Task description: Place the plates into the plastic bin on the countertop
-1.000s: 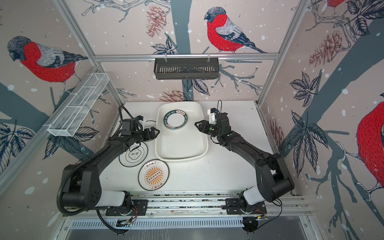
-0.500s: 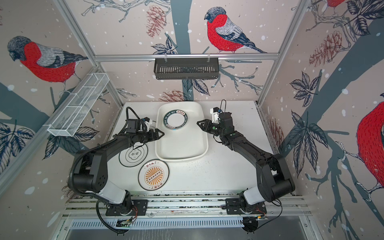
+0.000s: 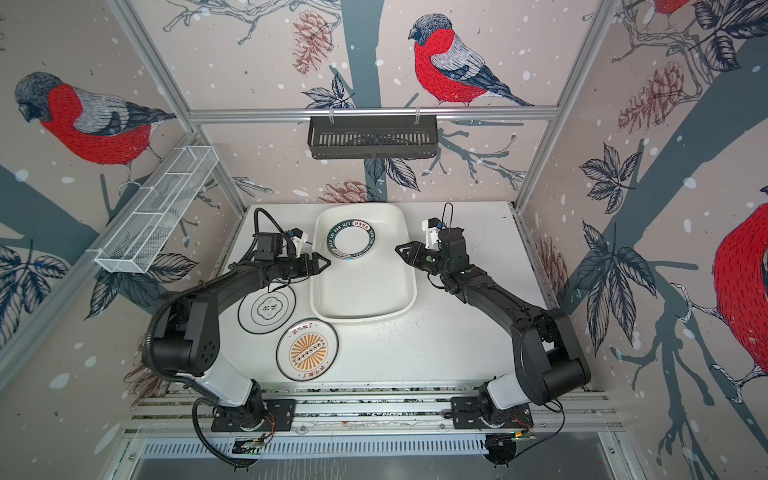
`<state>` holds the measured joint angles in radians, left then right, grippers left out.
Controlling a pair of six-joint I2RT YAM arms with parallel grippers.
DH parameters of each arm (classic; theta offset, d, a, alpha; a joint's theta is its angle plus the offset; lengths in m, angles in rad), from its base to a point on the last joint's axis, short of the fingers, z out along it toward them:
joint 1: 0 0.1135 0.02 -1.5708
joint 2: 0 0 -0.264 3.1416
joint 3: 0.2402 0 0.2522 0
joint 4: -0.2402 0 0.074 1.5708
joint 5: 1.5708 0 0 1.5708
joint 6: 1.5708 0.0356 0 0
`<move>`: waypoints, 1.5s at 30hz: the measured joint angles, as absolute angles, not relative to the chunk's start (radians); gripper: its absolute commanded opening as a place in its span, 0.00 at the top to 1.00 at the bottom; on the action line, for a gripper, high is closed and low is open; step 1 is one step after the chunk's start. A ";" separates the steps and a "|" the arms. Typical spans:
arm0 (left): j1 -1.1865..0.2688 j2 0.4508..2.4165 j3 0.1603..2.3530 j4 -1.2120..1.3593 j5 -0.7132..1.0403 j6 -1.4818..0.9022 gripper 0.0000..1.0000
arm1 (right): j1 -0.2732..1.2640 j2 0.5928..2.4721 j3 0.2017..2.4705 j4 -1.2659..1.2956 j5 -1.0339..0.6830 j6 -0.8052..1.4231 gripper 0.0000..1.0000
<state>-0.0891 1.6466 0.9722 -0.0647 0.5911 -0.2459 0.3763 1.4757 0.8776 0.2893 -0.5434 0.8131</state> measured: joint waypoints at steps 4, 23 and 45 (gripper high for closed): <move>-0.115 1.667 0.985 -0.062 0.597 -0.231 0.13 | 0.374 1.479 0.883 0.293 -0.543 0.816 0.62; -0.175 1.787 1.123 -0.086 0.554 -0.210 0.13 | 0.320 1.439 0.855 0.286 -0.548 0.812 0.62; -0.241 1.965 1.318 -0.077 0.521 -0.205 0.13 | 0.295 1.438 0.861 0.262 -0.553 0.807 0.62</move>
<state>-0.2409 1.9652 1.3178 -0.0772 0.5209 -0.2050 0.2951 1.4384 0.8608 0.2623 -0.5529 0.8074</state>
